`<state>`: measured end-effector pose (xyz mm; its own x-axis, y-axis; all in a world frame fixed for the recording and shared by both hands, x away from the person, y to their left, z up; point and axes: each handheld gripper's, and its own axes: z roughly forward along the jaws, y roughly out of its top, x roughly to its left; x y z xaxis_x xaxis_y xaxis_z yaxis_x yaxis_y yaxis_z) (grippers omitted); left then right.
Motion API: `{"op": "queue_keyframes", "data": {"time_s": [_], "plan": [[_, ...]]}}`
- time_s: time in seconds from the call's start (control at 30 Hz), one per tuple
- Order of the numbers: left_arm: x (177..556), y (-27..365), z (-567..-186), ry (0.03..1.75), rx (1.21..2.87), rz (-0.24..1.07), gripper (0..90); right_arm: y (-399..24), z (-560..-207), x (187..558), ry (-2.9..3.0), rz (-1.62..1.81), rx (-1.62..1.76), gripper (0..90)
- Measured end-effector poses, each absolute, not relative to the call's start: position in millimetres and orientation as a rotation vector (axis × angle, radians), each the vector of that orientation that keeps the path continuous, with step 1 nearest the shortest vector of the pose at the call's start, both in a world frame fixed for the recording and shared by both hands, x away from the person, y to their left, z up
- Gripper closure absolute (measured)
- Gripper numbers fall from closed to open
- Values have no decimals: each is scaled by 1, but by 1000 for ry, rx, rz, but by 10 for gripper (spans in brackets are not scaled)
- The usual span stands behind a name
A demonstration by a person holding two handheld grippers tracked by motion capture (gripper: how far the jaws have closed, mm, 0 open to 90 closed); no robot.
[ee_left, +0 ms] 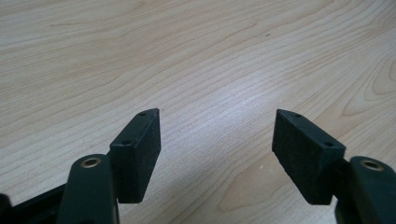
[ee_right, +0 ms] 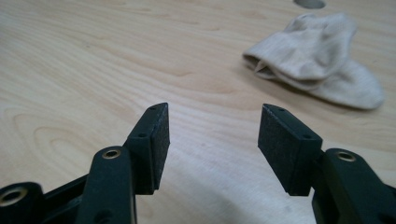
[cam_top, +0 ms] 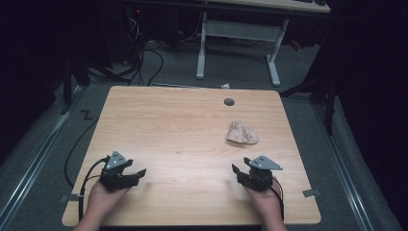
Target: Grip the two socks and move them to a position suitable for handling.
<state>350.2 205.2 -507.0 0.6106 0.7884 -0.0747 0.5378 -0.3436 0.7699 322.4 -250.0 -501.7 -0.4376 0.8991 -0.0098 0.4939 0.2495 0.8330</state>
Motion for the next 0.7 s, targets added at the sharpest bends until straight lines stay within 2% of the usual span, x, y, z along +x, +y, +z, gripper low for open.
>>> {"op": "queue_keyframes", "data": {"time_s": [0.1, 0.3, 0.5, 0.7], "plan": [[350, 207, -506, 1045, 2034, 400, 331, -253, -491, 332, 2012, 1079, 1255, 513], [352, 209, -505, 1035, 2016, 383, 304, -258, -479, 349, 1976, 1053, 1276, 529], [351, 208, -506, 1028, 2018, 374, 301, -264, -476, 388, 1934, 977, 1357, 596], [351, 204, -509, 1023, 2031, 361, 303, -266, -476, 416, 1931, 910, 1405, 606]]}}
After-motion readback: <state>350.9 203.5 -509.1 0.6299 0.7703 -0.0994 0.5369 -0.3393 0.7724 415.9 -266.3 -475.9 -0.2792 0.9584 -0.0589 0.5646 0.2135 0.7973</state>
